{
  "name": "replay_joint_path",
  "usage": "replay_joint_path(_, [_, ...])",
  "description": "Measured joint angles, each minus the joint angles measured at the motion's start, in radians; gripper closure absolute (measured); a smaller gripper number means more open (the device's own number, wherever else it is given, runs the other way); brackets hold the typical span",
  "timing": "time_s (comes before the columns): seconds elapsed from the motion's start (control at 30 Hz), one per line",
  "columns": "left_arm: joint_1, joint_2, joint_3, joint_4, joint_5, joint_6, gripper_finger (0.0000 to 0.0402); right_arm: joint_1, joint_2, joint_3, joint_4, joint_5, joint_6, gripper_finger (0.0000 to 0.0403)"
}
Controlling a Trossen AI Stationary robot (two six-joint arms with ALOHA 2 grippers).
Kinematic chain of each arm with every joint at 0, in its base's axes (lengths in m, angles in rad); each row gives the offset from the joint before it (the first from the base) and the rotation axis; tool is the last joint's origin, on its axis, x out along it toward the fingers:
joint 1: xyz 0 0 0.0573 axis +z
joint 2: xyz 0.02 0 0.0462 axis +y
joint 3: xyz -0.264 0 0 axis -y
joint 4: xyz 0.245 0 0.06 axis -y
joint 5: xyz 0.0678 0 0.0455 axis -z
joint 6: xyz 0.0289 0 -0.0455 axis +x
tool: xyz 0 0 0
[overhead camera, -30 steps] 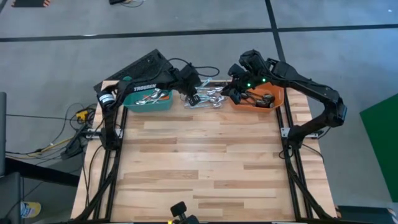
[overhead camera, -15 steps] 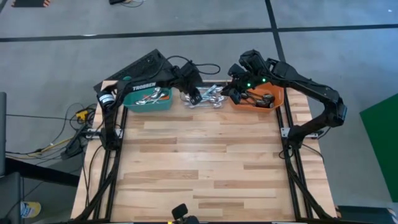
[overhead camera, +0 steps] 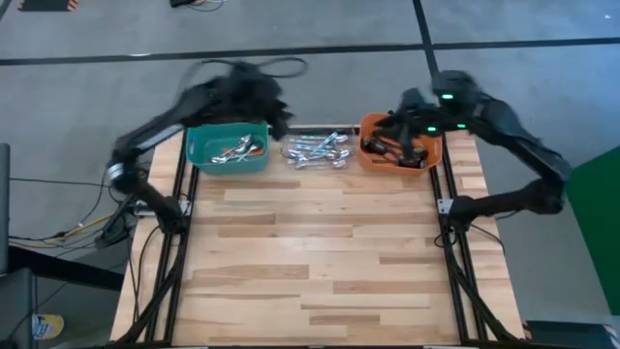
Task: Sort silverware by color (type)
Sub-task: Return to Home Position
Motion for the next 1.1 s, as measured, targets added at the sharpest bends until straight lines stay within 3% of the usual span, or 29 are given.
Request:
replay_joint_path(0.2, [-0.079, -0.302, 0.0, -0.044, -0.222, -0.02, 0.0251, -0.014, -0.204, -0.055, 0.059, 0.106, -0.047, 0.0253])
replay_joint_path(0.33, [-0.164, -0.491, -0.042, -0.024, -0.354, -0.036, 0.0251, -0.014, -0.347, -0.18, 0.158, 0.139, -0.063, 0.0253])
replay_joint_path(0.43, [-0.232, -0.632, -0.148, -0.015, -0.501, -0.098, 0.0251, -0.014, -0.457, -0.302, 0.258, 0.138, -0.064, 0.0253])
replay_joint_path(0.57, [-0.295, -0.804, -0.377, 0.008, -0.665, -0.184, 0.0251, -0.013, -0.573, -0.46, 0.373, 0.13, -0.064, 0.0253])
replay_joint_path(0.7, [-0.323, -0.946, -0.668, 0.179, -0.688, -0.181, 0.0251, -0.013, -0.65, -0.612, 0.419, 0.13, -0.057, 0.0253])
replay_joint_path(0.9, [-0.349, -1.074, -1.057, 0.628, -0.628, -0.165, 0.0251, -0.013, -0.746, -0.843, 0.481, 0.072, 0.048, 0.0253])
replay_joint_path(1.1, [-0.358, -1.11, -1.267, 0.819, -0.627, -0.174, 0.0251, -0.011, -0.837, -1.076, 0.642, 0.07, 0.151, 0.0253])
